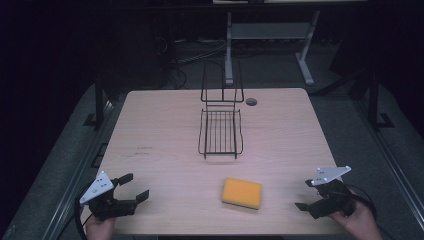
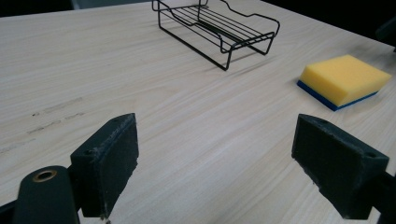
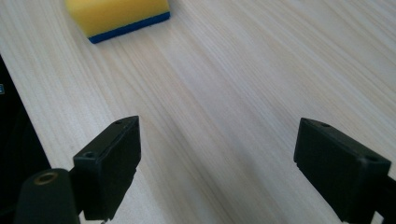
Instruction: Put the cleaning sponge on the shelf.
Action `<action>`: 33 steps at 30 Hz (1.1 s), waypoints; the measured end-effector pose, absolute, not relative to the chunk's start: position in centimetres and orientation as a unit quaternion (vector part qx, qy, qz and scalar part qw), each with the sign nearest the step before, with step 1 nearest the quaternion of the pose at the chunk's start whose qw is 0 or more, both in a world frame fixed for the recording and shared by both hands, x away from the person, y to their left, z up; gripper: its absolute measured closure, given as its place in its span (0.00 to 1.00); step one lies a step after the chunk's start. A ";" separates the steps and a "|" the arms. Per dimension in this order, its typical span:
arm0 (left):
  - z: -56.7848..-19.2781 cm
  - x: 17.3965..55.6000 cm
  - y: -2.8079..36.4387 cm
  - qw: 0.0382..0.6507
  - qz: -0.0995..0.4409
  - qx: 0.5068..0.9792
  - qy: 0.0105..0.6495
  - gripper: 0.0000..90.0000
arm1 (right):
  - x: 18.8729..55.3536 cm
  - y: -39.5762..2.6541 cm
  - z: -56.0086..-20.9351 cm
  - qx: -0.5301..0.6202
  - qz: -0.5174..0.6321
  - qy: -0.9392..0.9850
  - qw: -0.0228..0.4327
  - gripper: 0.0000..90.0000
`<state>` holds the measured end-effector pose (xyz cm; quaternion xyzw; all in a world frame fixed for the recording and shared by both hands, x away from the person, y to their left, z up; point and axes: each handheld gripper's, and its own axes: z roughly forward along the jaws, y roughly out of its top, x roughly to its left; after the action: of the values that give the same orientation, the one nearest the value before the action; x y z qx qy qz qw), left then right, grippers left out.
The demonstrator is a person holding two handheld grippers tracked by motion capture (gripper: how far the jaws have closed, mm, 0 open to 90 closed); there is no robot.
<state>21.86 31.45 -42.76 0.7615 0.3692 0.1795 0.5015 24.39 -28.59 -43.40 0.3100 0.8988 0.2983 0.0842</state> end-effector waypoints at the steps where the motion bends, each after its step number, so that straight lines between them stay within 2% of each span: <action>1: -42.8 21.9 31.4 0.500 0.180 0.763 0.369 0.16 | 24.4 -28.5 -43.4 0.309 0.298 0.899 0.084 0.16; 33: -42.7 21.5 31.5 0.502 0.181 0.761 0.367 0.16 | 24.7 -24.5 -42.6 0.254 0.295 0.919 0.068 0.16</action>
<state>21.51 31.47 -42.70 0.7614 0.3674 0.1811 0.5024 24.67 -24.52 -42.57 0.2539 0.9187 0.2949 0.0679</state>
